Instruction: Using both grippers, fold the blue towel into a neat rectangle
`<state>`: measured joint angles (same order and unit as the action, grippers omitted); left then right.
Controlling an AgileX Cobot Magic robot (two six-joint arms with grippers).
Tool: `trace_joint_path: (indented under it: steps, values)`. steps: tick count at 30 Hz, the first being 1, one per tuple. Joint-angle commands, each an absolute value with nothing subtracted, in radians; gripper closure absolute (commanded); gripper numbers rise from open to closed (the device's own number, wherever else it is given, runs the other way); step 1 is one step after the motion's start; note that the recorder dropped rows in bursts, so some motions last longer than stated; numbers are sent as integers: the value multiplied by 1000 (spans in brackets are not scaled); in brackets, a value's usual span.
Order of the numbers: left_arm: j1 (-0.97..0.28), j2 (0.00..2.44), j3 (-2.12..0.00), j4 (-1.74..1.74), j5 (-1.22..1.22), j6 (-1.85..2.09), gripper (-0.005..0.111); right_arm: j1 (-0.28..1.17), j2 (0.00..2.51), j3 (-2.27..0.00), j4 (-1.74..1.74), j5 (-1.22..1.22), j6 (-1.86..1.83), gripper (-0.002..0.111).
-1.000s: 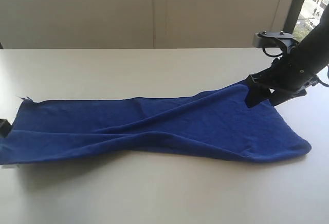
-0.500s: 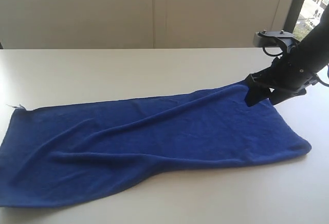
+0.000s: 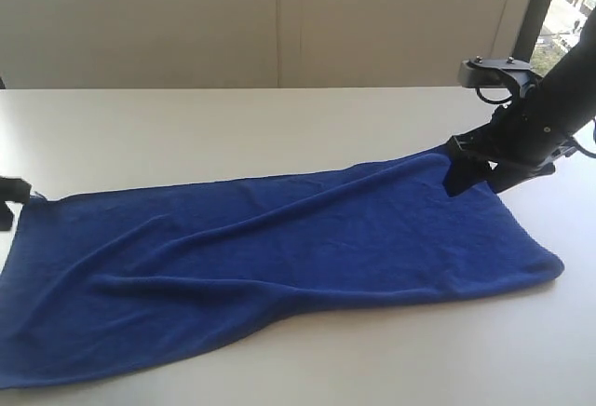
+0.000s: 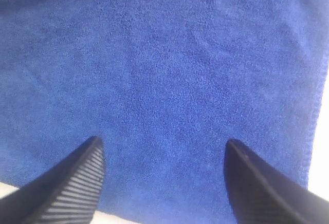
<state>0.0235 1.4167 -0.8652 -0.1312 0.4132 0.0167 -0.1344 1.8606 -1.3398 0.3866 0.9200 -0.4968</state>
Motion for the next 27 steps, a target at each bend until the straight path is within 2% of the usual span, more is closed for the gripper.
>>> trace_joint_path:
  steps: [1,10,14,23,27]
  values:
    - [27,1493,-916,-161,307,66,105,-140,1862,-1335,394,937,-495,46]
    - [27,1838,-1073,-209,202,164,107,-140,1862,-1335,353,1038,-493,46]
    - [27,1934,-1139,-169,157,168,107,-140,1862,-1335,46,1085,-302,46]
    - [46,2053,-1239,-108,189,186,107,-152,1862,-1335,-282,1064,-100,46]
    - [46,2008,-1301,-128,267,179,107,-207,1909,-1335,-177,1022,-129,57]
